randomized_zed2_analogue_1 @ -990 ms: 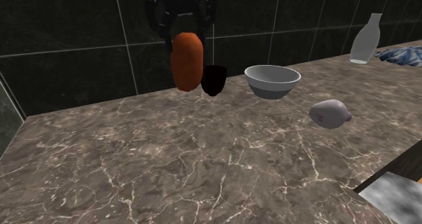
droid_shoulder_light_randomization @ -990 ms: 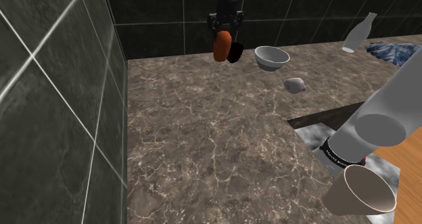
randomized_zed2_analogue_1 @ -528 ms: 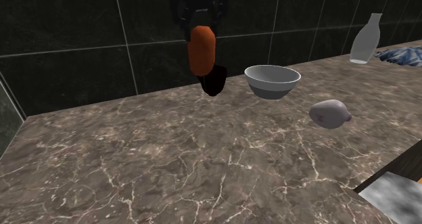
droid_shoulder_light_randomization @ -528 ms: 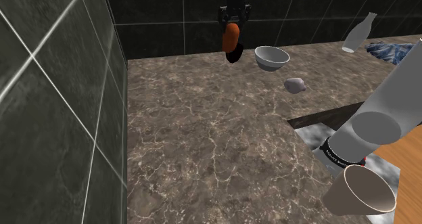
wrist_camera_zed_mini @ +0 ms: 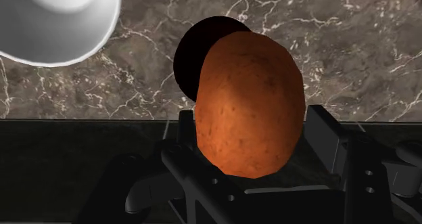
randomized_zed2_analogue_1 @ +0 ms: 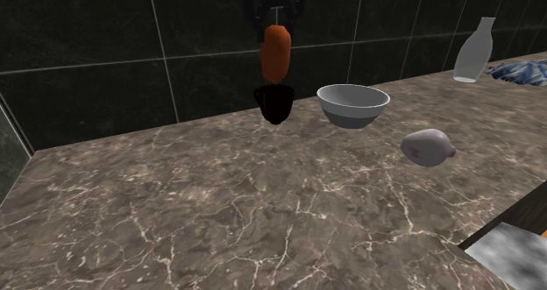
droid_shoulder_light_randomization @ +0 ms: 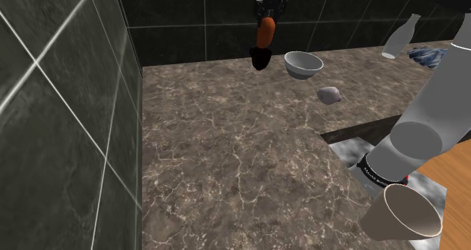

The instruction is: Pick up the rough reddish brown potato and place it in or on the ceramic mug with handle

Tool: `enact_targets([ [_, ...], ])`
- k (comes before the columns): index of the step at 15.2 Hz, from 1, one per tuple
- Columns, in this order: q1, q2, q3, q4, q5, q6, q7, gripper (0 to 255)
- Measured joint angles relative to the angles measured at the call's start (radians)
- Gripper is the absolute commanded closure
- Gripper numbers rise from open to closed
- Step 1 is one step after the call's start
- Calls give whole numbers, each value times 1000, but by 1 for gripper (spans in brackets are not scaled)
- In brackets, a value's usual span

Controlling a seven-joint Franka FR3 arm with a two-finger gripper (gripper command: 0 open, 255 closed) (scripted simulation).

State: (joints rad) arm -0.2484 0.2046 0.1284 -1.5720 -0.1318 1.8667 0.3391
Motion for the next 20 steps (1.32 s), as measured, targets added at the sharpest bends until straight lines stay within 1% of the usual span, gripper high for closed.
enact_targets([
  [4, -12, 13, -8, -22, 0, 38, -15, 255],
  [17, -12, 41, -10, -153, -12, 200, 5, 255],
  [20, -13, 39, -11, -160, -13, 210, 5, 255],
])
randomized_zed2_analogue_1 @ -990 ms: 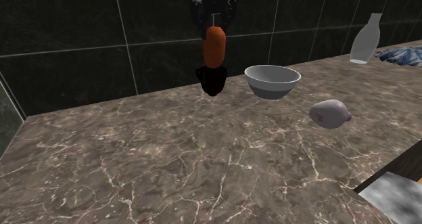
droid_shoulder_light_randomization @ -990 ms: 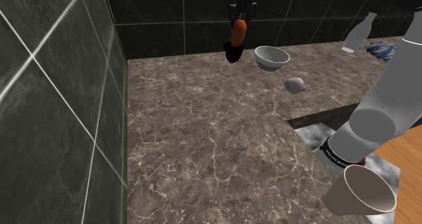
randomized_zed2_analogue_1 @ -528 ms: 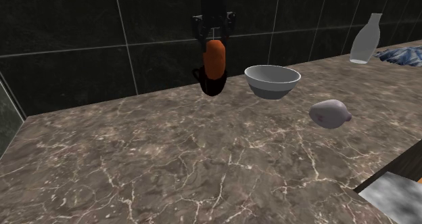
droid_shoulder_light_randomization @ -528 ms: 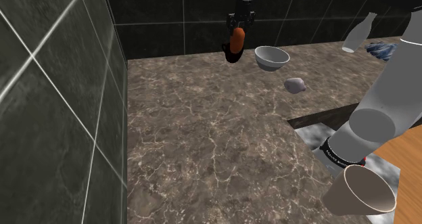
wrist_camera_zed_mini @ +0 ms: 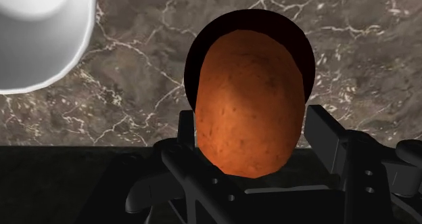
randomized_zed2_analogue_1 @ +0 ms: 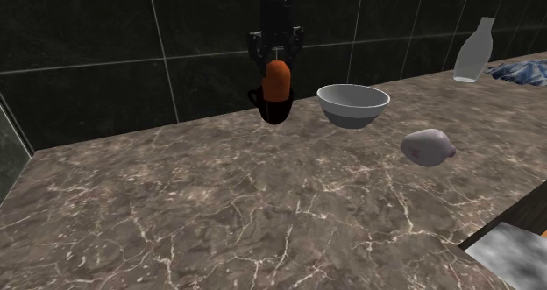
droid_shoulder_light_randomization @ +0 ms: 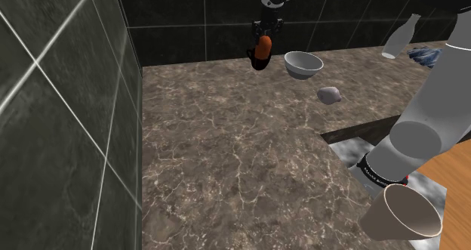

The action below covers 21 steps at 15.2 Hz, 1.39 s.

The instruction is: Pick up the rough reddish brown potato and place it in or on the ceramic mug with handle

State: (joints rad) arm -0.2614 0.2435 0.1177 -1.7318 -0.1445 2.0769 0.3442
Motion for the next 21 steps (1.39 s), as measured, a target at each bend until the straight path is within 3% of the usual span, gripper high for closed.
enact_targets([
  [3, -1, -1, 0, -2, 1, 2, -1, 255],
  [4, -1, -1, 0, -2, 1, 1, -1, 0],
  [10, -1, 5, -1, -6, 0, 1, -1, 0],
  [15, 3, -31, 4, 54, 9, -94, -7, 0],
  [21, 4, -34, 5, 68, 10, -112, -7, 0],
])
